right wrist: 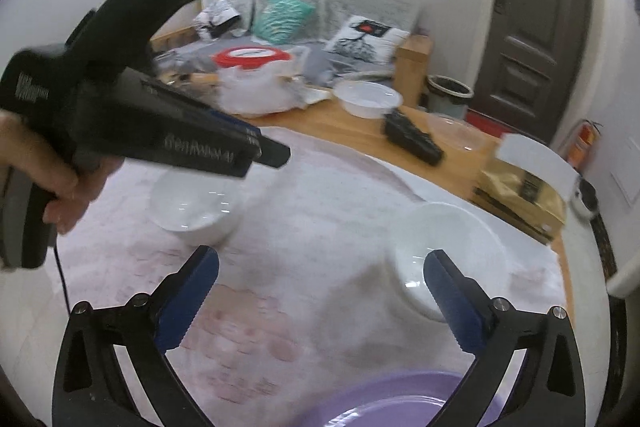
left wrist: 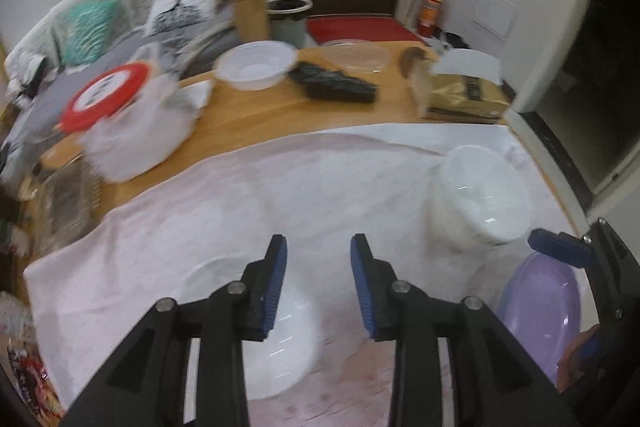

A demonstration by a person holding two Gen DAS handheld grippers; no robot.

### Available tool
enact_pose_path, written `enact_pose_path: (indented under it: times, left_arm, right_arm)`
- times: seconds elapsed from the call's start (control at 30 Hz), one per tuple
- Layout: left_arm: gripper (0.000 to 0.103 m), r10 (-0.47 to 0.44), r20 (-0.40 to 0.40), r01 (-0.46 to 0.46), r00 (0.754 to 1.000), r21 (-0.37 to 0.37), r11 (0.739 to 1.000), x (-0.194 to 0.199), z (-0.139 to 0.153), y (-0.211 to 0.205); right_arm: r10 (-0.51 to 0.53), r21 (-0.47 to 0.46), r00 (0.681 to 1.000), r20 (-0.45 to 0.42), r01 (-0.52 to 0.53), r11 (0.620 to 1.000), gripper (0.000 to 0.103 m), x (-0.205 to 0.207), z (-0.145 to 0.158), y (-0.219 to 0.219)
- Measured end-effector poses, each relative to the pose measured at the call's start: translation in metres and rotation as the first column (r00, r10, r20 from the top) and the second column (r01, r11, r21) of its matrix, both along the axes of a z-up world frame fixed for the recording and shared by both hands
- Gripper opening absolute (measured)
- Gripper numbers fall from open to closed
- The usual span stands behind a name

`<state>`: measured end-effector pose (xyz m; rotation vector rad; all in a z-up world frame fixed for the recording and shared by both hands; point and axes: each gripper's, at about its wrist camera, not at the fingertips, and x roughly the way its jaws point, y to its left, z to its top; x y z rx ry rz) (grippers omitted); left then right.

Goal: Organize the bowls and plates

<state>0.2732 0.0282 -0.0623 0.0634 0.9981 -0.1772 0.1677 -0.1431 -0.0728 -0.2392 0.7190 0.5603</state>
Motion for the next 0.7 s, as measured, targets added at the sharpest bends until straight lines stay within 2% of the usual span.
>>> enact_pose_path:
  times: [0.2,0.37,0.57,0.7]
  left_arm:
    - [0.034,0.085,-0.02,-0.084,0.996,0.012,0.996,-0.012,-0.011,0.056]
    - [0.034,0.127,-0.063,-0.127,0.99,0.0,0.992,-0.016,-0.036,0.085]
    - [0.034,0.15,-0.109,-0.154,0.983,-0.025,0.988,-0.018,-0.066,0.097]
    - [0.034,0.153,-0.131,-0.156,0.98,-0.017,0.988,-0.016,-0.079,0.096]
  right_arm:
    - [0.09,0.022,0.994,-0.055,-0.089,0.996,0.102,0.001,-0.014,0.047]
    - [0.134,0.009,0.986,-0.095,-0.133,0.991,0.1,0.005,-0.032,0.083]
    - [0.14,-0.014,0.981,-0.131,-0.143,0.99,0.1,0.016,-0.058,0.105]
    - [0.138,-0.02,0.978,-0.155,-0.143,0.99,0.1,0.026,-0.074,0.115]
